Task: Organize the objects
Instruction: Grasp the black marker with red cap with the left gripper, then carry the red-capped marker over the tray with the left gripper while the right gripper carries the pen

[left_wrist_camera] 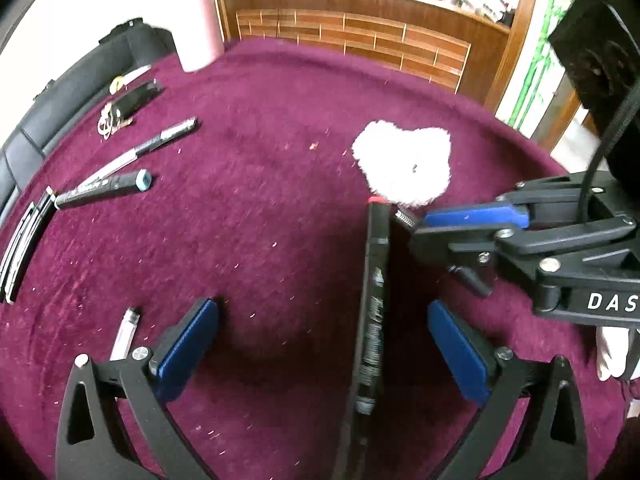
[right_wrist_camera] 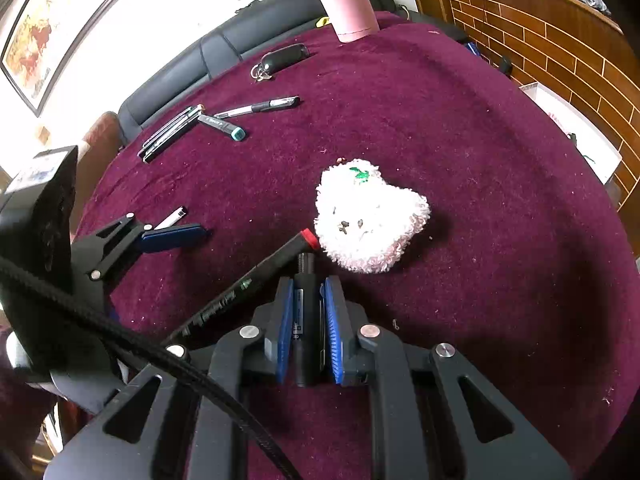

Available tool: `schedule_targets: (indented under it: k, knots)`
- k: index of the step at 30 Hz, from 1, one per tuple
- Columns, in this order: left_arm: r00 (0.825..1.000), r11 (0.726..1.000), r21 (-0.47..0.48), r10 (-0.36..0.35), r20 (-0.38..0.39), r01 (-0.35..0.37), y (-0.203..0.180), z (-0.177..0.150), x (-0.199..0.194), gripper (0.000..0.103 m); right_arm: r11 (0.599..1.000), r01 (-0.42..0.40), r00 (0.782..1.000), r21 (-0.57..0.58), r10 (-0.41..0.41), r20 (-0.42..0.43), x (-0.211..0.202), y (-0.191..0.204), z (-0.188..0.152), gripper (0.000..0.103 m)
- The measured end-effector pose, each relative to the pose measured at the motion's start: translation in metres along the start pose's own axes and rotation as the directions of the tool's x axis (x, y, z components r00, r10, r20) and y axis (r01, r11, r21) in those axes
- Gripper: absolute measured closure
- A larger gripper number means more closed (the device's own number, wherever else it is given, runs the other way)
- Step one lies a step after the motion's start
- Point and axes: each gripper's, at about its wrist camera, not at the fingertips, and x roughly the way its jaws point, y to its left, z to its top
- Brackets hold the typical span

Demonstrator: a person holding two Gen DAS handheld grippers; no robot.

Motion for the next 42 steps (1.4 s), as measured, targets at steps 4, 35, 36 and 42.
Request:
schedule_targets:
  k: [4, 35, 36, 42]
  knots:
    - [1.000, 1.000, -0.017, 0.019, -0.009, -0.020, -0.012, -0.002, -0.009, 0.031, 1.000, 0.003, 1.000, -0.004, -0.003, 0.000, 0.000, 0.000, 0.000, 0.090]
    - [0.918, 0.794, -0.605, 0.275, 0.285, -0.050, 0.013, -0.234, -0.259, 0.091, 0.973, -0.120, 0.992, -0.198, 0.126, 0.018, -0.019, 0.078, -0.034, 0.090]
    - [0.907, 0.772, -0.633, 0.307, 0.289, -0.060, 0.017, -0.250, -0.271, 0.091, 0.968, -0.143, 0.989, -0.207, 0.149, 0.017, -0.026, 0.088, -0.039, 0.090]
    - [0.863, 0.671, -0.737, 0.418, 0.283, -0.083, 0.037, -0.316, -0.301, 0.091, 0.925, -0.220, 0.970, -0.308, 0.240, 0.027, -0.061, 0.155, -0.057, 0.091]
